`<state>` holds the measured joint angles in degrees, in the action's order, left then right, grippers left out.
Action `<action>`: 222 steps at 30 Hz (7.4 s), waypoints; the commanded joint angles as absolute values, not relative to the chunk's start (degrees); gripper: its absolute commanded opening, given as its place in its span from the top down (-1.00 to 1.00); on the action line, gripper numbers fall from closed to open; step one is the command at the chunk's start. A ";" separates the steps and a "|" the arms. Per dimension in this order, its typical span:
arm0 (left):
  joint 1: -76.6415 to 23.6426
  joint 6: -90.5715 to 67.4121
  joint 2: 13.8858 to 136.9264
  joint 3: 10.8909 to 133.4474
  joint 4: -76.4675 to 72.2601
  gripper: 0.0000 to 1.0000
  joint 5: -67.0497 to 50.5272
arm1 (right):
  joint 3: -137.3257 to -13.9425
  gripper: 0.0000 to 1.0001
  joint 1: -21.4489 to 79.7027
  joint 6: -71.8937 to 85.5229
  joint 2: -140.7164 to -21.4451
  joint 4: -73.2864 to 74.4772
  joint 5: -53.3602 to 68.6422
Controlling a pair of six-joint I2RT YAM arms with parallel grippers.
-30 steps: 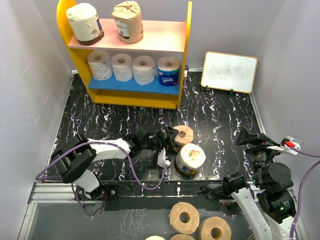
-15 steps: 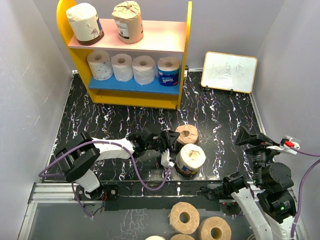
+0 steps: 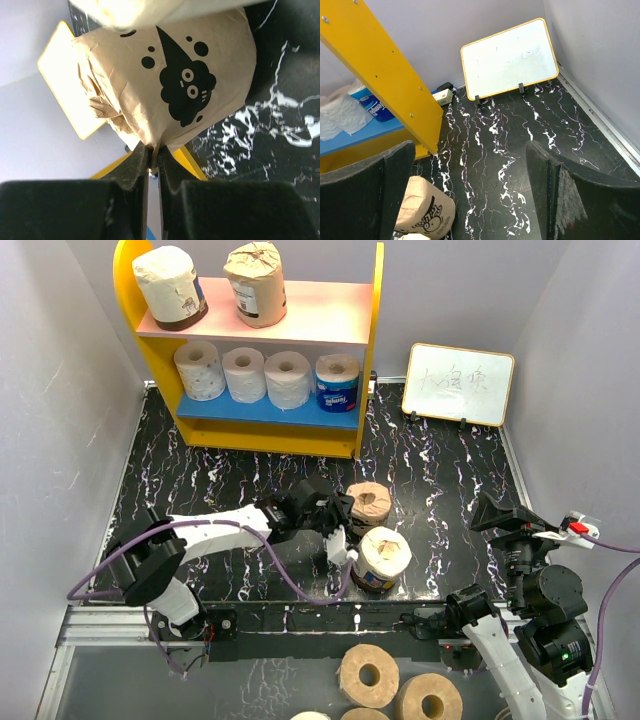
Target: Place and organize the paper towels onto the shelf
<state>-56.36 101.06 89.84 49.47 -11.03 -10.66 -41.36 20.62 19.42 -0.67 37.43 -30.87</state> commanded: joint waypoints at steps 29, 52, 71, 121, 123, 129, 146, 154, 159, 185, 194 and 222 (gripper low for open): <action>-50.01 93.47 77.52 87.18 21.43 1.00 5.73 | -41.75 -0.80 21.18 18.46 0.31 34.28 -30.50; -48.99 94.91 90.15 118.24 23.63 1.00 15.30 | -42.09 -0.80 21.42 18.56 0.27 34.78 -30.63; -38.95 98.44 101.66 132.64 13.60 1.00 9.67 | -42.01 -0.79 21.38 18.59 0.26 34.74 -30.68; -33.14 103.88 101.32 106.78 -16.64 0.76 1.63 | -42.01 -0.81 21.70 18.72 0.22 34.68 -31.01; -33.18 104.37 99.24 103.50 -16.80 0.36 0.88 | -41.93 -0.83 21.66 18.66 0.22 34.55 -30.88; -33.14 102.69 99.52 102.86 -20.08 -0.75 0.43 | -41.84 -0.85 21.77 18.66 0.26 34.45 -30.96; -30.15 90.25 116.41 133.35 -15.92 -0.97 5.68 | -42.01 -0.85 21.74 18.97 0.26 34.80 -31.40; -26.15 90.09 115.53 129.72 -15.30 -0.97 4.24 | -41.92 -0.85 21.79 18.85 0.26 34.64 -31.33; -23.01 90.96 116.90 130.22 -14.79 -0.97 3.74 | -41.92 -0.85 21.79 18.83 0.26 34.59 -31.42; -17.24 90.91 107.37 119.35 -16.48 -0.97 0.03 | -42.10 -0.85 21.80 18.96 0.26 34.89 -31.34; -25.41 80.55 96.69 116.74 -7.33 -0.97 -2.97 | -42.01 -0.86 21.81 18.97 0.26 34.74 -31.46; -65.28 79.05 52.43 39.37 -2.64 -0.74 -13.28 | -43.07 -0.88 21.73 21.43 0.26 36.84 -35.19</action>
<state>-60.77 78.67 52.14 42.46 10.37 -9.28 -41.39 21.39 20.49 -0.58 37.54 -33.78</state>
